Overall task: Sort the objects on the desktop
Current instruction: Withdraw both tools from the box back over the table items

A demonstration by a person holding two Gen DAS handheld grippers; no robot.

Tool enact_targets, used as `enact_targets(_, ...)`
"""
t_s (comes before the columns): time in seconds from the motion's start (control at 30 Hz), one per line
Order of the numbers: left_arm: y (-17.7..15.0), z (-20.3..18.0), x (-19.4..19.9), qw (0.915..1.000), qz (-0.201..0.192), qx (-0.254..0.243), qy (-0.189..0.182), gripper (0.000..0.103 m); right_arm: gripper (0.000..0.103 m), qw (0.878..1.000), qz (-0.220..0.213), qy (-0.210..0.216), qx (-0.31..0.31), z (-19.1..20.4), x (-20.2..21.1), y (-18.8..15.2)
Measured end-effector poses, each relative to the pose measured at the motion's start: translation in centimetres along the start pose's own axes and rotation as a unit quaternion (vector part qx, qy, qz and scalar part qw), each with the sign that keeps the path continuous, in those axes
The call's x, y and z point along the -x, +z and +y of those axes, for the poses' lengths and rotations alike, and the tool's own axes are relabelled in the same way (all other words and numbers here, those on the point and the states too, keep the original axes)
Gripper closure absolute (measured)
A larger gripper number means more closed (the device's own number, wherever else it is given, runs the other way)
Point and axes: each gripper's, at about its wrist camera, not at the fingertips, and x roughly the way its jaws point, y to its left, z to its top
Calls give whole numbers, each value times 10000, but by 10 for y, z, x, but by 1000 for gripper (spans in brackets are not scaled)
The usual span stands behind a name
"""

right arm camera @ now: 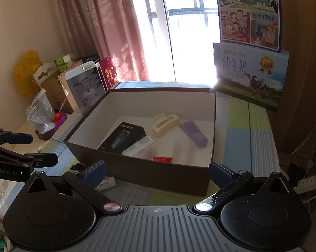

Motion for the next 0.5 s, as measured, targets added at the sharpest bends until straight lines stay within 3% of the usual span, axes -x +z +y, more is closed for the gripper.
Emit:
enact_targets(0.17,-20,13,11,9999,78,83,24,5,2,9999,70,-72,9,10,2,-17)
enact_targets(0.5,-53,26,15,9992,378,133,-81,4,2,9994,292,-127,-118,22,1,-43)
